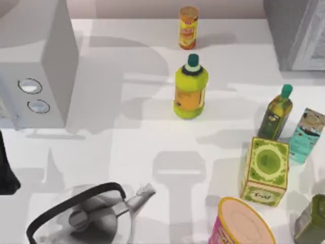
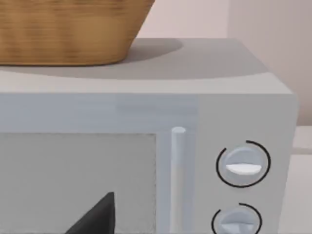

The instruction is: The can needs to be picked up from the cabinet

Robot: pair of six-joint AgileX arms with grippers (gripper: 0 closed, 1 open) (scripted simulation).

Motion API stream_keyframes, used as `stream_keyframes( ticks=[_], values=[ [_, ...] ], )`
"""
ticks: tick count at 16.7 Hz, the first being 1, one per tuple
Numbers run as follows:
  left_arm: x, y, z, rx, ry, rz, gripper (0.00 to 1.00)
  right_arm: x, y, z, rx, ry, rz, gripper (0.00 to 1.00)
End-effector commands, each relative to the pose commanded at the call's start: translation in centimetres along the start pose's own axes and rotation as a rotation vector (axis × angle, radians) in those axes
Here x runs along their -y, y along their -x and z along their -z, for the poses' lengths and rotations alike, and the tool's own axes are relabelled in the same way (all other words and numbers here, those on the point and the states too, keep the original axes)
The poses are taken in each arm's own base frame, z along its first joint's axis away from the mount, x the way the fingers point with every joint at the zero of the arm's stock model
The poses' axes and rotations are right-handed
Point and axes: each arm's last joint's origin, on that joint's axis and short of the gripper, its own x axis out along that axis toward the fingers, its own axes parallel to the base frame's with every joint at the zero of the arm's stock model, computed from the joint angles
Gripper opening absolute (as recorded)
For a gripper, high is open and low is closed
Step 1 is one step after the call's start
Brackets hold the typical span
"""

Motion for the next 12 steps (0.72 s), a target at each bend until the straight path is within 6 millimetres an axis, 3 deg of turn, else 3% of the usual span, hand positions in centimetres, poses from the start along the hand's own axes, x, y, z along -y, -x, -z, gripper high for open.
stream_keyframes(
  ticks=[3,6,9,12],
  values=[
    [0.0,0.0,0.0,0.0,0.0,0.0,1.0,0.0,0.0,-0.3,-0.003,0.0,0.0,1.0],
    [0.0,0.0,0.0,0.0,0.0,0.0,1.0,-0.1,-0.1,-2.6,-0.024,0.0,-0.001,1.0],
    [0.0,0.0,0.0,0.0,0.0,0.0,1.0,-0.4,-0.6,-7.3,-0.038,0.001,-0.001,1.0],
    [0.0,0.0,0.0,0.0,0.0,0.0,1.0,-0.7,-1.9,-13.8,-0.036,0.002,0.001,1.0]
  ],
)
